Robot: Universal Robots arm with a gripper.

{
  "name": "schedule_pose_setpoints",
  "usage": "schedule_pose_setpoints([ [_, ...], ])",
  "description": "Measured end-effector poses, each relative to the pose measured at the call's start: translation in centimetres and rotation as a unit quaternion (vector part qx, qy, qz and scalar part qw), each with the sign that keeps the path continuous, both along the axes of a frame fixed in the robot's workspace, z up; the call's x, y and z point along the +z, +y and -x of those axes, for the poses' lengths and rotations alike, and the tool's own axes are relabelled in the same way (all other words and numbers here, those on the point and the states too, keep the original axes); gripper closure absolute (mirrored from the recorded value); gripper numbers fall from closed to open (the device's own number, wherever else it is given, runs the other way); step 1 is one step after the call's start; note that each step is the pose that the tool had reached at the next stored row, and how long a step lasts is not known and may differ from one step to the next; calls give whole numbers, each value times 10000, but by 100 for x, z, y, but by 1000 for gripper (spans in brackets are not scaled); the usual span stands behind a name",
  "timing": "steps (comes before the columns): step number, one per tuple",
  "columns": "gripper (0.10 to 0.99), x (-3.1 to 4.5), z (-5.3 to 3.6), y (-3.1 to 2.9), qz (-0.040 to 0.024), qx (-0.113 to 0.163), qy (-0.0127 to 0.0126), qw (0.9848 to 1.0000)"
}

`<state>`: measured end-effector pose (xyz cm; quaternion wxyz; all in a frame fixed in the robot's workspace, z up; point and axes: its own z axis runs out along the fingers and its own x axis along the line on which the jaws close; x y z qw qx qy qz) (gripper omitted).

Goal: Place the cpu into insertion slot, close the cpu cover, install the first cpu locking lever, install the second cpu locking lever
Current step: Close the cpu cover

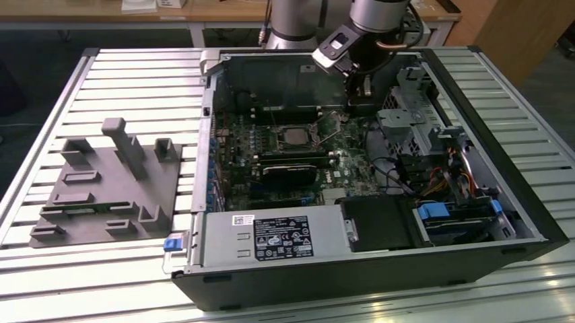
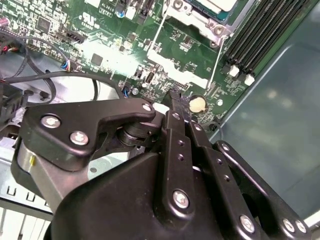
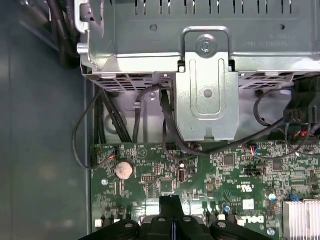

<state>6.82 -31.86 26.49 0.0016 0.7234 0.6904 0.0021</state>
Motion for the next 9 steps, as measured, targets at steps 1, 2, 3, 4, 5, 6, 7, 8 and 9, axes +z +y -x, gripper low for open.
schedule_pose_setpoints([
  [1, 980, -15, -7, 0, 0, 2, 0, 10000],
  [2, 980, -31, -10, 0, 0, 3, 0, 10000],
  [3, 980, -49, -13, 0, 0, 5, 0, 10000],
  [4, 980, -68, -14, 0, 0, 6, 0, 10000],
  [5, 980, -85, -16, 0, 0, 7, 0, 10000],
  [6, 980, -103, -17, 0, 0, 8, 0, 10000],
  [7, 980, -121, -18, 0, 0, 9, 0, 10000],
  [8, 980, -141, -20, 0, 0, 10, 0, 10000],
  [9, 980, -159, -21, 0, 0, 12, 0, 10000],
])
